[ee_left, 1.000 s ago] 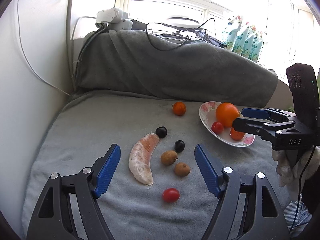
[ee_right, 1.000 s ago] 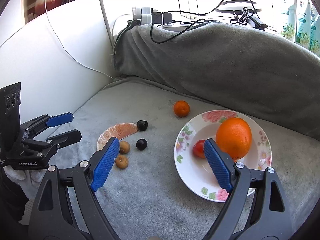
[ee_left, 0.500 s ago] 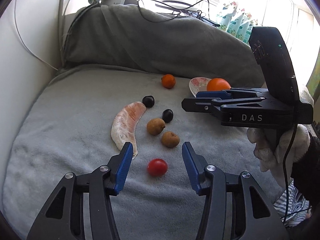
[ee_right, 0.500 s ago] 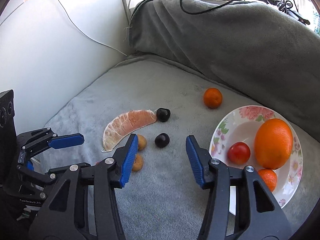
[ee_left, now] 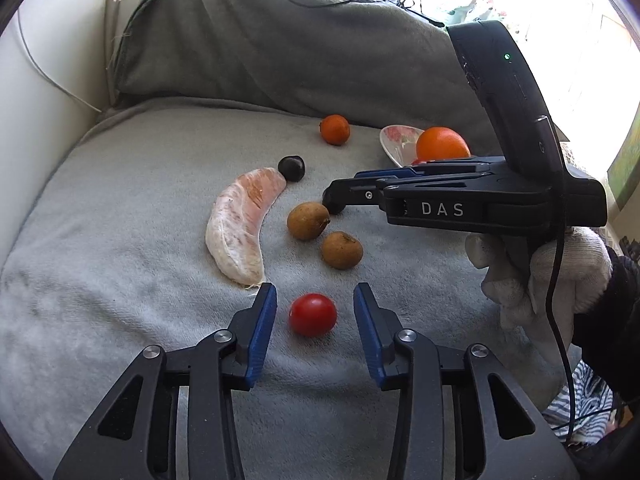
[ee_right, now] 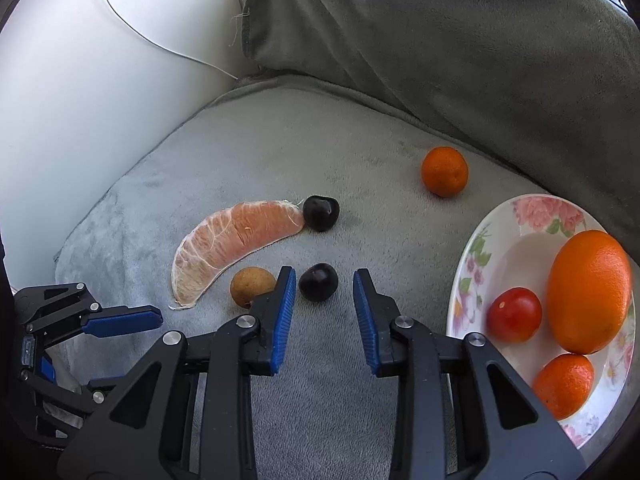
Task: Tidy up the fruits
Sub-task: 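Grasp the cherry tomato with the left tool while the right tool grasps the dark plum, then carry the tomato and plum over the white plate with both tools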
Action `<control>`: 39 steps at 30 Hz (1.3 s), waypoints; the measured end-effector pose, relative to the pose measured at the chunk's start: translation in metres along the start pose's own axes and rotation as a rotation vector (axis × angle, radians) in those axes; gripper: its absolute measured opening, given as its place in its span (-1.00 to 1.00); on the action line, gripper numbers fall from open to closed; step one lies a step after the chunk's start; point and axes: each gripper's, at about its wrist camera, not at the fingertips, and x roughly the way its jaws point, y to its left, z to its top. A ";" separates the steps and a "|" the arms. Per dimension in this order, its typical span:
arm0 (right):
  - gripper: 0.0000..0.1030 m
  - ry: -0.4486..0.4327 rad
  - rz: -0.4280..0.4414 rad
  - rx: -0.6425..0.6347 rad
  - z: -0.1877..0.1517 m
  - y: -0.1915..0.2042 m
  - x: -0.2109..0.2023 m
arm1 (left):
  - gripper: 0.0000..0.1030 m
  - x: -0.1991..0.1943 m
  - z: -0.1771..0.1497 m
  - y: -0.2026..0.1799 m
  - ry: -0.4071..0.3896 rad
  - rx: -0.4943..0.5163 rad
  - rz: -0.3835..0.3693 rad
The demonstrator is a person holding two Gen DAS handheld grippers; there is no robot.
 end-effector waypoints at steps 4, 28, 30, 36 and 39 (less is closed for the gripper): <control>-0.41 0.006 -0.001 0.002 0.000 0.000 0.004 | -0.29 0.003 -0.002 0.001 0.009 0.003 0.001; -0.56 0.026 0.010 -0.020 -0.002 0.008 0.015 | -0.54 0.013 -0.003 0.002 0.022 -0.005 0.004; -0.56 0.018 0.010 -0.020 -0.002 0.008 0.012 | -0.54 0.012 -0.004 0.003 0.019 -0.007 0.005; -0.56 -0.017 0.010 -0.008 -0.002 0.002 -0.005 | -0.54 0.006 -0.003 0.003 0.008 -0.012 0.010; -0.56 -0.038 0.006 0.001 -0.002 -0.004 -0.015 | -0.54 0.004 0.000 0.002 -0.006 -0.011 0.011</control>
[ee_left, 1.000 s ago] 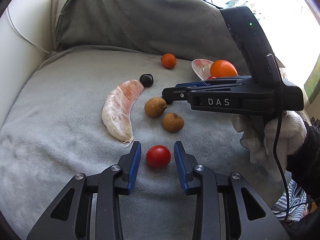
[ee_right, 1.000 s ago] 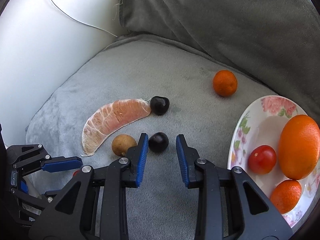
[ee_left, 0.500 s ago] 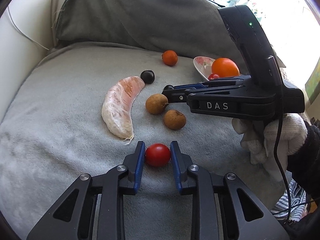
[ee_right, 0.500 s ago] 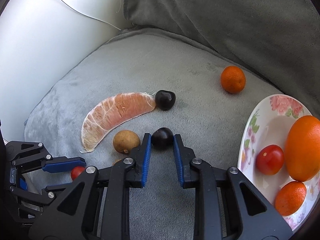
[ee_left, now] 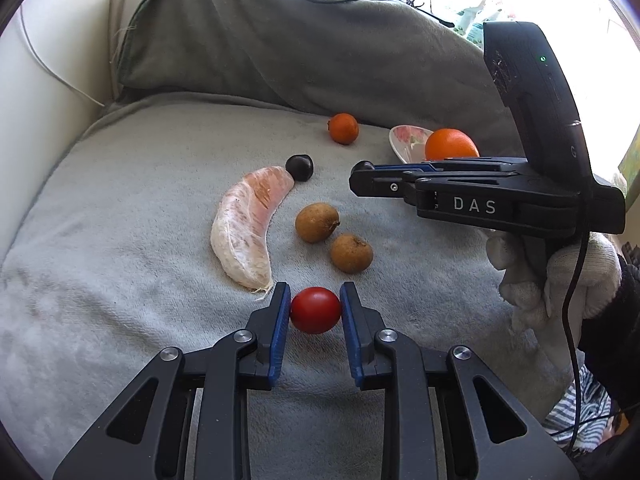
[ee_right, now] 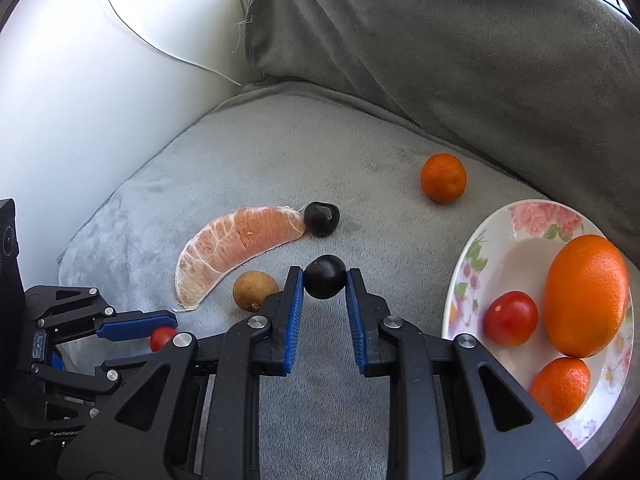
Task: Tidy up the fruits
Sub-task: 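Carry the tomato and plum over the white plate with both tools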
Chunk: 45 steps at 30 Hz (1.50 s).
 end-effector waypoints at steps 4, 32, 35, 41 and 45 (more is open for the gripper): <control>-0.56 -0.029 -0.006 0.017 -0.001 -0.007 -0.016 | -0.54 -0.003 0.007 -0.002 -0.021 0.007 -0.003; -0.56 -0.155 -0.149 0.141 -0.032 -0.080 -0.105 | -0.54 0.021 0.066 -0.061 -0.120 0.134 -0.064; -0.56 -0.158 -0.165 0.154 -0.036 -0.088 -0.110 | -0.54 0.027 0.072 -0.068 -0.121 0.147 -0.069; -0.56 -0.166 -0.190 0.187 -0.042 -0.104 -0.117 | -0.54 0.040 0.081 -0.078 -0.115 0.167 -0.078; -0.56 -0.168 -0.205 0.209 -0.046 -0.115 -0.121 | -0.54 0.052 0.086 -0.083 -0.102 0.168 -0.084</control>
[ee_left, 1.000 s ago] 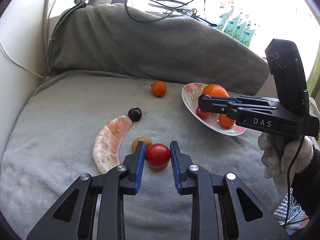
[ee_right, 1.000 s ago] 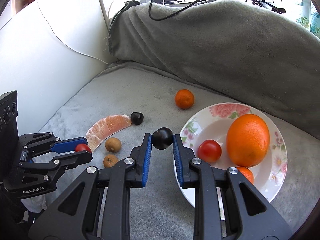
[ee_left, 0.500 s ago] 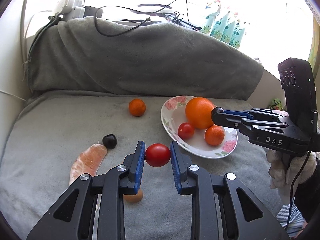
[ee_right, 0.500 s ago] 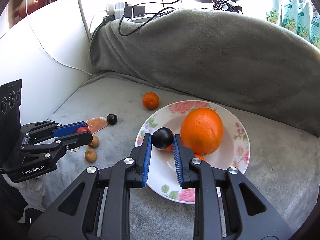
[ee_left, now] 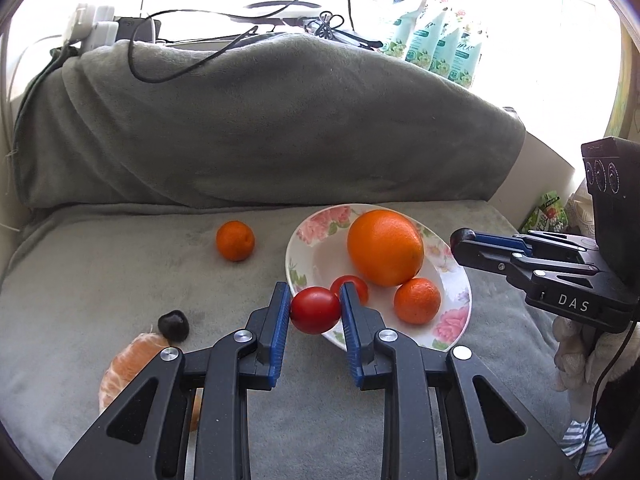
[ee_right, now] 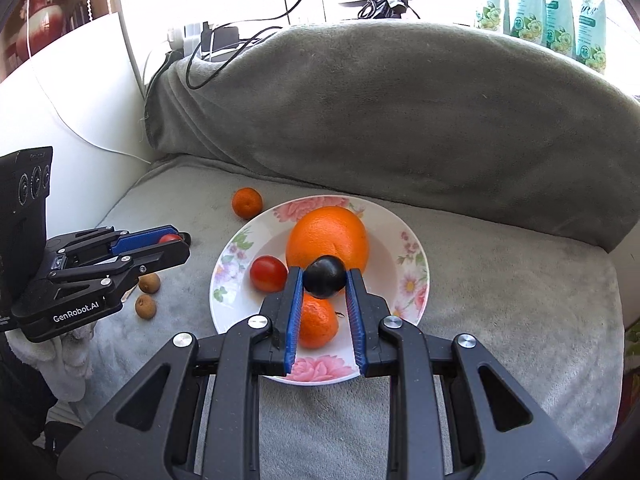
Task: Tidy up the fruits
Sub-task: 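Carry the tomato and plum over the white plate with both tools, then open both tools to drop the tomato and plum into the plate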
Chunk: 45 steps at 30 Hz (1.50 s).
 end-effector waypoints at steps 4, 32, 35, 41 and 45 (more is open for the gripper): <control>-0.56 0.001 -0.009 0.016 0.000 -0.010 0.002 | -0.54 0.010 0.006 -0.003 0.005 0.010 0.002; -0.17 0.012 -0.022 0.038 -0.005 -0.022 0.011 | -0.36 0.036 0.024 -0.014 0.023 0.052 0.006; 0.13 -0.003 -0.022 0.040 -0.005 -0.022 0.007 | -0.29 0.035 0.025 -0.015 0.020 0.053 0.007; 0.33 -0.011 -0.035 0.029 -0.005 -0.020 0.003 | 0.08 0.031 0.028 -0.015 0.005 0.045 0.011; 0.54 -0.024 -0.040 0.025 -0.005 -0.018 0.000 | 0.37 0.023 0.030 -0.014 -0.016 0.047 0.018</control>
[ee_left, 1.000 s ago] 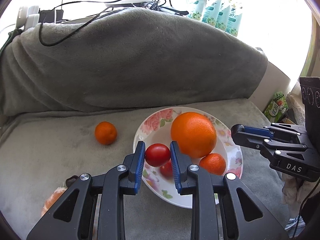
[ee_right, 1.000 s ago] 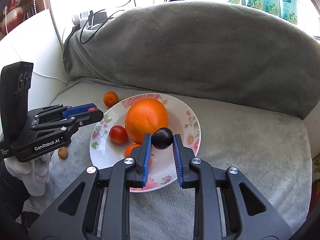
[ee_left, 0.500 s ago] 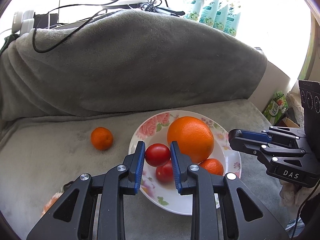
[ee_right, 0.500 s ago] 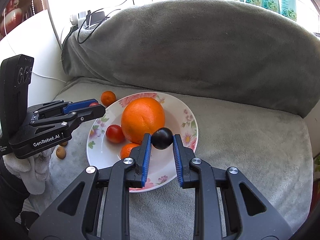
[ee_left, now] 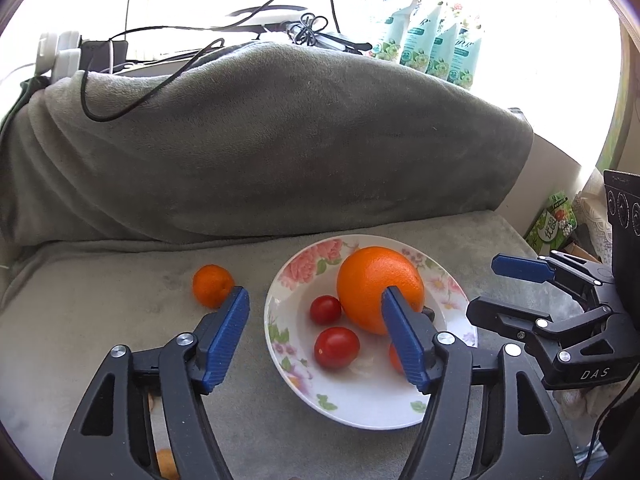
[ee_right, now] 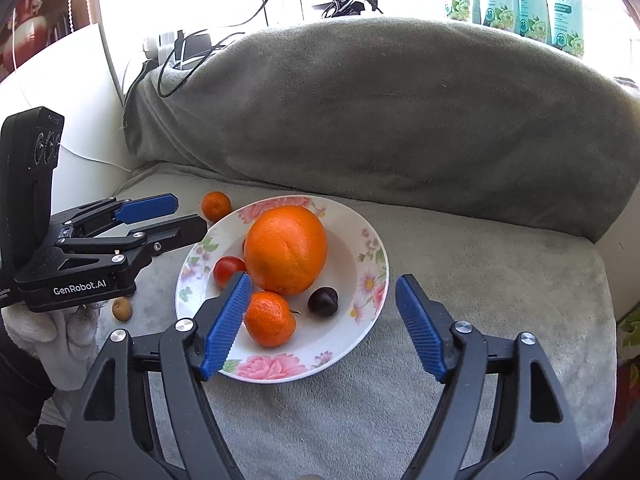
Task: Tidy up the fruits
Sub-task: 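Open both tools to drop the tomato and plum into the plate, then withdraw both tools, left toward a small brown fruit, right toward another dark plum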
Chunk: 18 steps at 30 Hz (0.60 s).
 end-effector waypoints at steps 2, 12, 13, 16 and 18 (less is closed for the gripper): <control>0.55 0.002 -0.006 -0.003 0.000 0.002 -0.001 | 0.40 -0.002 0.001 -0.001 -0.001 0.005 0.009; 0.71 -0.016 -0.009 -0.019 0.001 0.010 -0.009 | 0.41 -0.014 0.001 0.000 -0.018 0.008 0.025; 0.71 -0.015 -0.009 -0.020 0.001 0.011 -0.010 | 0.41 -0.016 0.001 0.001 -0.019 0.006 0.028; 0.71 -0.019 -0.010 -0.023 0.001 0.015 -0.012 | 0.41 -0.021 0.001 0.003 -0.025 0.000 0.030; 0.71 -0.023 -0.008 -0.023 0.002 0.017 -0.013 | 0.41 -0.024 0.000 0.005 -0.029 -0.002 0.034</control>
